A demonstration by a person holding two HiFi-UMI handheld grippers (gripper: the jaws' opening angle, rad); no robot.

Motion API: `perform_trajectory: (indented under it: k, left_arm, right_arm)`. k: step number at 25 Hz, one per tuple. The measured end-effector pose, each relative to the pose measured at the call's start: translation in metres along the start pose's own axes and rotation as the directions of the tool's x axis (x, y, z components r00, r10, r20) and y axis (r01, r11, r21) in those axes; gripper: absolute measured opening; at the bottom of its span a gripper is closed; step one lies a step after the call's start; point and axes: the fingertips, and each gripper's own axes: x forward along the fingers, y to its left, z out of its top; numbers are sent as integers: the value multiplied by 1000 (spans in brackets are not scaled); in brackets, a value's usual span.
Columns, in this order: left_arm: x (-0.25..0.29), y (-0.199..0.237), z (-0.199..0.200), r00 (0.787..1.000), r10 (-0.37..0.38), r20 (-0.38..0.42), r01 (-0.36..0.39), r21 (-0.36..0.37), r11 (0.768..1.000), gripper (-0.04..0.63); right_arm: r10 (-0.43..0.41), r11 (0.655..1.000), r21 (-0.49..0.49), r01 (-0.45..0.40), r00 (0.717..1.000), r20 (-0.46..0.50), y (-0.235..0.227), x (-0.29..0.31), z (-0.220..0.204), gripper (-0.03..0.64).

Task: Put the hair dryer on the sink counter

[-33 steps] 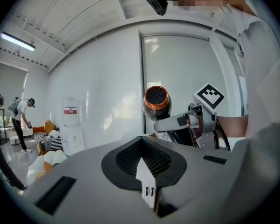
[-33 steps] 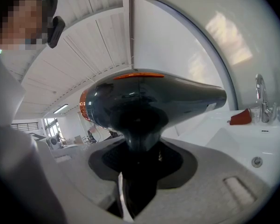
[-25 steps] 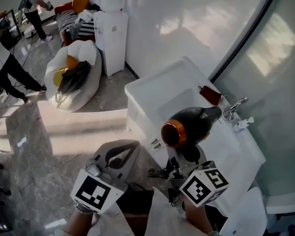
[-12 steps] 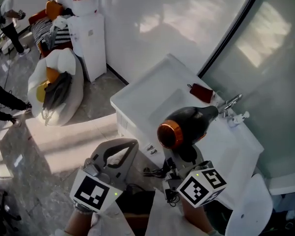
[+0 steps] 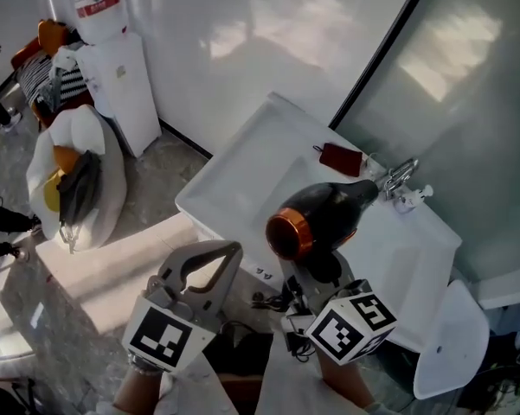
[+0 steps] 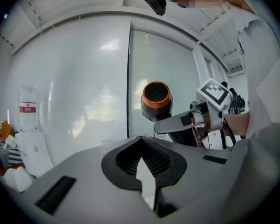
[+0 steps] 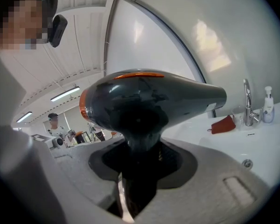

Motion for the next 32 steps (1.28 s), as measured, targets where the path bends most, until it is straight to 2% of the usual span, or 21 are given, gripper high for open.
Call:
perform_trajectory:
  k: [9,20,32]
  left_arm:
    - [44,39,5,989,-145,-6,145,8,989,2]
    - [84,69,7,956,-294,-7,294,20,956,2]
    - [96,85,-4,934,-356,-24,357,6,934,2]
  right_arm:
    - [-124,991,64,121,992,39,-23,39,18,166]
    - [-248,962,131,239,967,52,-52,80,31,166]
    - [-302,935,209,288,953,39,-72,113,29,166]
